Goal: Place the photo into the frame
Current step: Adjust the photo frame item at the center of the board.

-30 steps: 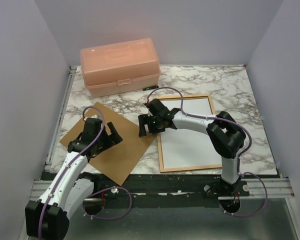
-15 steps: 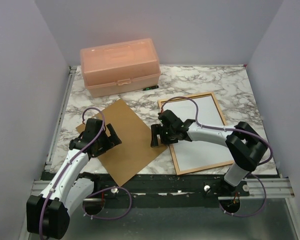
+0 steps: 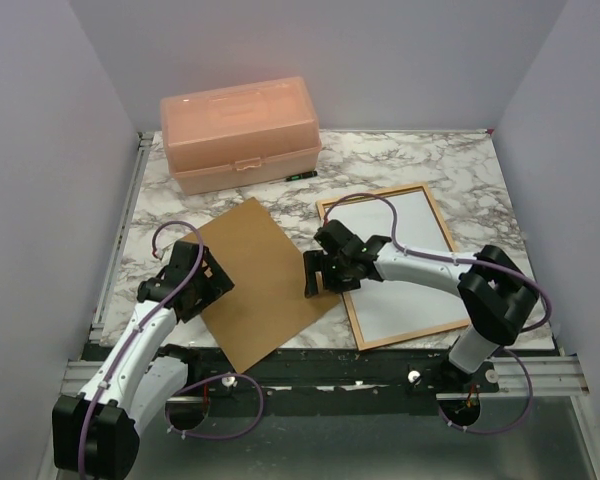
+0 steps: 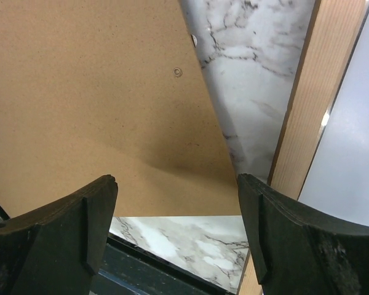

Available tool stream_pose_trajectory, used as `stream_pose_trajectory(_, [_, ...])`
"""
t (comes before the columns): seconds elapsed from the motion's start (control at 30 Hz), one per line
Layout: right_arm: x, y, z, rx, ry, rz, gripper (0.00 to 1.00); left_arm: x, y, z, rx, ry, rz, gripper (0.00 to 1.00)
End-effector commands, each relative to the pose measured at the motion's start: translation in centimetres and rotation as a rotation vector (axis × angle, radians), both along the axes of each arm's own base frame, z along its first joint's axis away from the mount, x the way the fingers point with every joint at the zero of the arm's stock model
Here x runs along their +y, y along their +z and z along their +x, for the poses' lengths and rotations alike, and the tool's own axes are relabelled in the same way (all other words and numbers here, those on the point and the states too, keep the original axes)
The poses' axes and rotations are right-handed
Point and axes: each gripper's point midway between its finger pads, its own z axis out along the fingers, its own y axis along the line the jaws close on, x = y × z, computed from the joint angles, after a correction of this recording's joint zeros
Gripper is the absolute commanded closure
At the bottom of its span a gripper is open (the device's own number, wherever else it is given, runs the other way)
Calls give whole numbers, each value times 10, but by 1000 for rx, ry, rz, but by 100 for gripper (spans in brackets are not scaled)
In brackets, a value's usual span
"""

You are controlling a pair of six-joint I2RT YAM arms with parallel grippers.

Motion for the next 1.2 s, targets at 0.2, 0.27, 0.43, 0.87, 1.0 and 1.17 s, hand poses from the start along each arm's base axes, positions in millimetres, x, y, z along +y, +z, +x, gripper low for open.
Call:
stream_pose_trajectory(0.2, [35, 9, 23, 78, 20, 115, 14, 27, -27, -15, 122, 148, 100, 2])
stream_pose_trajectory(0.27, [33, 7, 30, 82, 7, 112, 14, 27, -27, -16, 124, 153, 100, 2])
stream_pose_trajectory(0.43, [32, 6, 41, 75, 6, 109, 14, 25, -30, -17, 126, 149, 88, 2])
stream_pose_trajectory(0.87, [31, -9, 43, 76, 45, 77, 15, 16, -39, -13, 175, 88, 65, 1])
stream_pose_trajectory(1.0, [24, -15, 18, 137, 57, 106, 15, 9, -42, -10, 177, 50, 44, 1])
stream_pose_trajectory(1.17, [14, -17, -20, 208, 79, 133, 15, 1, -45, -5, 180, -6, 15, 2])
